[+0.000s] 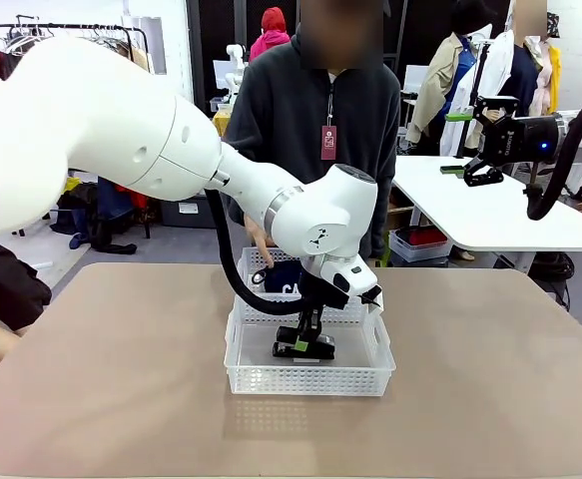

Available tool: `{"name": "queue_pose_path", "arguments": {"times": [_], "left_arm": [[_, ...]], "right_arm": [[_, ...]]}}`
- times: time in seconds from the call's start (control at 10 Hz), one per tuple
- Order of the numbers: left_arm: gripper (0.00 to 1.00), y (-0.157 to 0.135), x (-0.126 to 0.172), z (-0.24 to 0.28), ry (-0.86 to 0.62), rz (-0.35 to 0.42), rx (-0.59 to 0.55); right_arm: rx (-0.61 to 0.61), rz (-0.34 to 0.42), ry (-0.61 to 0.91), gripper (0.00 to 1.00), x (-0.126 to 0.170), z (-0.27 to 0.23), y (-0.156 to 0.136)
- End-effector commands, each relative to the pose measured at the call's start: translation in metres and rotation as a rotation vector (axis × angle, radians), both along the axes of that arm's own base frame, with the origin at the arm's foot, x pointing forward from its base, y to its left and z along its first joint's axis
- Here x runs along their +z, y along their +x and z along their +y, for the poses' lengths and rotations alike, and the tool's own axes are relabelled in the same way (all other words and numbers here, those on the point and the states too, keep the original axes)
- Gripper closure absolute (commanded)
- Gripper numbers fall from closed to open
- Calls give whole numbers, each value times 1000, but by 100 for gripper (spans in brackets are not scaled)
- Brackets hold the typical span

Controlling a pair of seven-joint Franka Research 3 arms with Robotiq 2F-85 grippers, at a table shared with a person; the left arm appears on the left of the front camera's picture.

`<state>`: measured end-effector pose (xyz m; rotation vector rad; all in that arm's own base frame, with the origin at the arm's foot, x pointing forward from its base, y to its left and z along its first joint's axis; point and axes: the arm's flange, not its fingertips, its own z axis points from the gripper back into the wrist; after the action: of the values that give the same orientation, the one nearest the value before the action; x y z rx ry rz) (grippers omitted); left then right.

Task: Distribute items into two baskets.
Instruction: Place the picked Stapler into the Organizing basket as instructed by the person.

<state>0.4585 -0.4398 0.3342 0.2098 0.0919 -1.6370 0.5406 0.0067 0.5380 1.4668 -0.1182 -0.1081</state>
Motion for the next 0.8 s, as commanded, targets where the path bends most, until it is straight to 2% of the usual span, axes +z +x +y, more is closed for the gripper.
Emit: {"name": "queue_pose_path", "arguments": {"times": [0.0, 0.4, 0.7], "left_arm": [[74, 0, -1, 3, 8, -16, 13], [0, -2, 2, 8, 3, -21, 21], [0, -5, 7, 8, 1, -19, 20]], "right_arm": [[1, -3, 0, 0, 2, 0, -2], [1, -3, 0, 0, 2, 0, -2], [1, -3, 0, 0, 2, 0, -2]]}}
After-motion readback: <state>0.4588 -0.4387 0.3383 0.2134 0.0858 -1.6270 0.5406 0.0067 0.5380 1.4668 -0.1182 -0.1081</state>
